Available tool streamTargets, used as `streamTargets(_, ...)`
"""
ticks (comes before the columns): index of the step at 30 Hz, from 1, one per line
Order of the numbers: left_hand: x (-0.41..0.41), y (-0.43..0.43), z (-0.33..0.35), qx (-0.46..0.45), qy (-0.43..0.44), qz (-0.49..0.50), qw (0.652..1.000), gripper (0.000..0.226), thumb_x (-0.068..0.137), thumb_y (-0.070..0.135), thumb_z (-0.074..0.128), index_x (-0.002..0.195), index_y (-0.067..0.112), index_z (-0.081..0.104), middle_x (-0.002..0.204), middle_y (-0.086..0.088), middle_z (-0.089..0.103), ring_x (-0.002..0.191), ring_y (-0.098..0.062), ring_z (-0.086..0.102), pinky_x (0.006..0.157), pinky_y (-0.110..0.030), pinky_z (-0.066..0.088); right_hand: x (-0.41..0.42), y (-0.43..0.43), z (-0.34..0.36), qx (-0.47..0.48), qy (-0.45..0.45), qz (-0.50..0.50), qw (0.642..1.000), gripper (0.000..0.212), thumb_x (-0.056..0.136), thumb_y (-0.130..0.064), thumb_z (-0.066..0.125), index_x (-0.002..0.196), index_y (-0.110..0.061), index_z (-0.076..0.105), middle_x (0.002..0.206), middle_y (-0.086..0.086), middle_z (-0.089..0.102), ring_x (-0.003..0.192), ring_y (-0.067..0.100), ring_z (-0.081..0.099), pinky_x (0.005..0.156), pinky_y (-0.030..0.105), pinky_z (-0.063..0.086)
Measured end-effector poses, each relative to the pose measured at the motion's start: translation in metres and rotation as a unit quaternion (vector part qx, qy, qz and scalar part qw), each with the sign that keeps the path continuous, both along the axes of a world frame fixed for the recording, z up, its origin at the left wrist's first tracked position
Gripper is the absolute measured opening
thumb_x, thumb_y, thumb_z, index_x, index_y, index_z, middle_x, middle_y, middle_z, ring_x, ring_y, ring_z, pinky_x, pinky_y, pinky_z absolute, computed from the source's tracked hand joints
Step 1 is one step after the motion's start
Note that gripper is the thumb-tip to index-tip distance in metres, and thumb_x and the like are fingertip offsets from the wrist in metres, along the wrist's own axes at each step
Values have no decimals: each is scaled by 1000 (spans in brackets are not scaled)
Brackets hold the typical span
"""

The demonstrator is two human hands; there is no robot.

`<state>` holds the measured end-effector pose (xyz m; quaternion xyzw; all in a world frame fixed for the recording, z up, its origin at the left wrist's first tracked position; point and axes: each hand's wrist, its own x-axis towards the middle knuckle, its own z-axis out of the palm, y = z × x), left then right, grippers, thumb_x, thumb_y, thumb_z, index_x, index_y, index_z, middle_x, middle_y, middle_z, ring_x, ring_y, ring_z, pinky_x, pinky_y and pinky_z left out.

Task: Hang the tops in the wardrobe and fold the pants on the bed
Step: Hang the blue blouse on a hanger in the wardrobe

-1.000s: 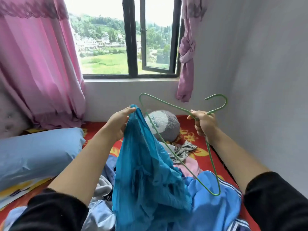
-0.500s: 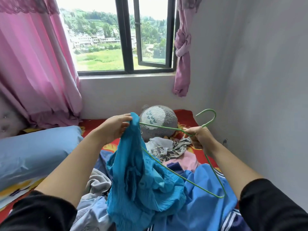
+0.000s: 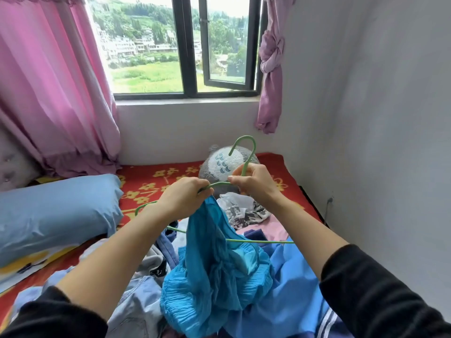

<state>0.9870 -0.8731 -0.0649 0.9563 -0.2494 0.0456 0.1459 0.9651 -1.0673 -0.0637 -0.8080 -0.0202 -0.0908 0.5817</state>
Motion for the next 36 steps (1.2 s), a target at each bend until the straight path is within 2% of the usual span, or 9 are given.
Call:
streamTargets(3, 3, 5, -12, -72, -15, 31, 997, 22, 95, 33, 52, 85, 17, 63, 81, -1, 55, 81, -25, 53, 71, -37, 44, -7, 1, -13, -177, -94, -99, 975, 34, 69, -17, 72, 95, -16, 50, 90, -2, 52, 84, 16, 46, 77, 33, 34)
streamTargets(7, 4, 10, -19, -115, -40, 66, 990, 22, 95, 32, 52, 83, 17, 63, 75, 1, 51, 76, -26, 51, 68, -35, 36, -42, 4, -56, -260, -235, -37, 936, 24, 71, -11, 60, 76, -22, 39, 63, -10, 39, 56, 17, 39, 57, 27, 31)
streamTargets(10, 2, 13, -17, -157, -52, 75, 983, 24, 96, 30, 52, 84, 13, 64, 75, -4, 54, 74, -27, 51, 69, -39, 40, -58, 15, -106, -385, -108, 59, 915, 25, 81, -28, 60, 62, -19, 46, 58, 6, 56, 56, 31, 55, 54, 30, 34)
streamTargets(12, 1, 17, -16, -191, -62, 75, 977, 24, 96, 28, 53, 78, 14, 60, 72, -3, 53, 71, -25, 48, 65, -36, 36, -58, 24, -135, -459, 34, 29, 888, 36, 87, -48, 52, 81, -13, 57, 87, 12, 67, 84, 35, 63, 66, 36, 41)
streamTargets(18, -7, 32, -13, -263, -49, 68, 961, 16, 93, 29, 58, 90, 21, 71, 71, 4, 55, 66, -12, 47, 61, -30, 34, -35, 29, -170, -276, 295, -125, 906, 59, 86, -42, 57, 131, -9, 36, 136, 9, 39, 127, 31, 39, 94, 46, 39)
streamTargets(22, -6, 51, -16, -295, -12, 95, 951, 17, 90, 34, 61, 91, 23, 74, 80, 1, 64, 76, -16, 55, 71, -33, 42, -23, 15, -167, -148, 299, -201, 921, 12, 91, -20, 46, 94, -14, 57, 101, 7, 56, 100, 29, 52, 87, 41, 35)
streamTargets(24, -4, 61, -20, -314, 13, 113, 942, 13, 88, 34, 64, 85, 27, 74, 77, 9, 64, 75, -9, 54, 70, -27, 40, -19, 2, -162, -46, 287, -225, 930, 19, 91, -16, 47, 72, -16, 48, 78, 6, 52, 74, 26, 50, 71, 34, 37)
streamTargets(29, -2, 77, -29, -349, 75, 139, 924, 6, 79, 33, 73, 77, 28, 76, 79, 13, 63, 78, -4, 53, 71, -23, 37, -13, -25, -148, 360, 264, -273, 852, 11, 89, 0, 48, 89, -7, 57, 89, 15, 57, 81, 28, 56, 65, 37, 51)
streamTargets(36, -7, 81, -39, -351, 80, 126, 924, 29, 75, 43, 68, 76, 15, 76, 79, -8, 66, 79, -19, 55, 75, -35, 42, -11, -63, -118, 357, 217, -354, 837, 11, 84, 2, 54, 77, -7, 53, 71, 9, 55, 58, 19, 52, 53, 29, 45)
